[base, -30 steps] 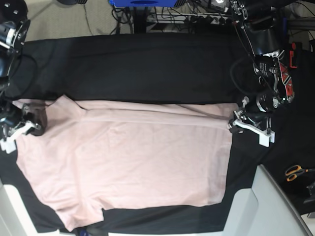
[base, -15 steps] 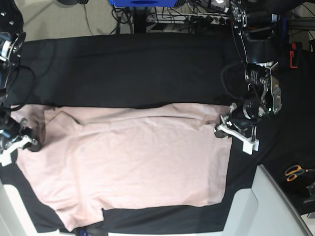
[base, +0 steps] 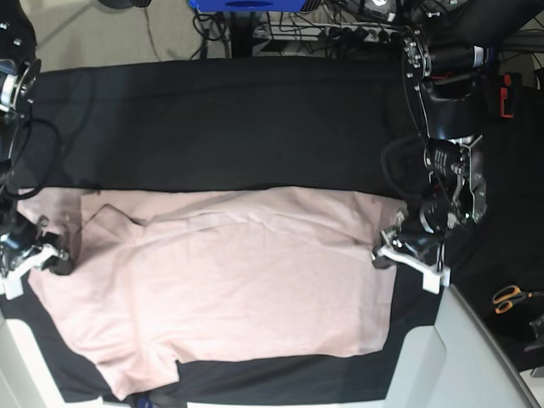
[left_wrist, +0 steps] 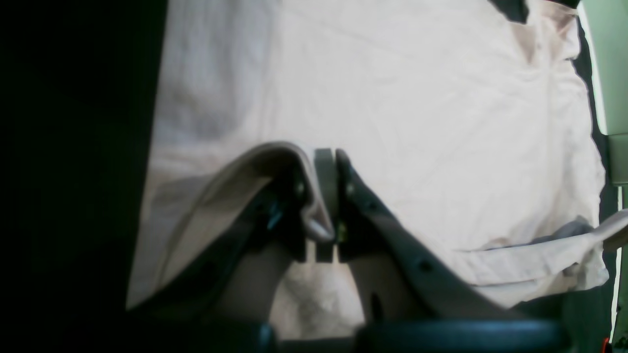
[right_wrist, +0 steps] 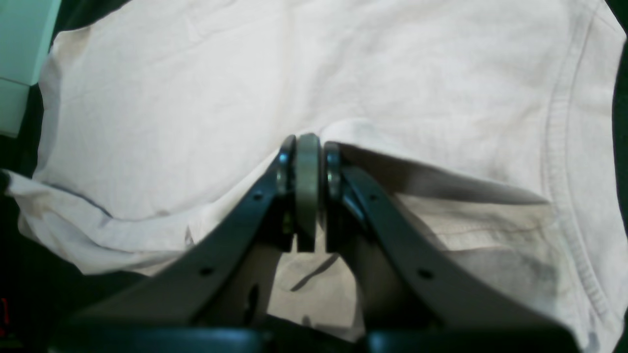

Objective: Fold the T-shirt properly
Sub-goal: 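Lift the held edge with both grippers and fold it over the shirt, then open both grippers and raise them off the folded edge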

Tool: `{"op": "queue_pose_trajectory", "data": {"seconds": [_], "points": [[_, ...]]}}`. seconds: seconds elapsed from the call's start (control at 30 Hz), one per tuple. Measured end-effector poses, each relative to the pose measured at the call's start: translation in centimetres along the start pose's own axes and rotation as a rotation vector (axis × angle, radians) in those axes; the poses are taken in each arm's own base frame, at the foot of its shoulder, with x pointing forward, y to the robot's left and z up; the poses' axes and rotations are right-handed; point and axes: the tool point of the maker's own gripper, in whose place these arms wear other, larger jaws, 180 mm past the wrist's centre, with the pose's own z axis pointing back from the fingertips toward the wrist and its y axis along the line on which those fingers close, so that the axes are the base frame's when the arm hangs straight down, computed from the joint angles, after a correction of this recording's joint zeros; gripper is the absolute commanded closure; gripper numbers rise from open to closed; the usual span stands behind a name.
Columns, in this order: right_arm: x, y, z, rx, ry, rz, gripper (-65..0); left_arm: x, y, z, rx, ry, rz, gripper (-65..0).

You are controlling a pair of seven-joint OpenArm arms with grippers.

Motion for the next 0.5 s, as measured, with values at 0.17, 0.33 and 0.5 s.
{"op": "queue_pose_trajectory", "data": {"seconds": [0.17,0.33,0.5], "points": [[-0.3,0.5,-0.4,0.01,0.01,0.018,-0.2,0.0,0.4,-0.1,0.017,-0.013,-0.017,0.0],[1.0,0.5,-0.4,0.011,-0.072,0.01,-0.8,0.0,0.7,0.0,0.029,-0.015,-0.022,0.0],[-0.5,-0.3,-1.0,0.002,-0.068,-0.064,-2.1,0.2,0.7,0.0,0.028,-0.018,-0.021,0.0]]}}
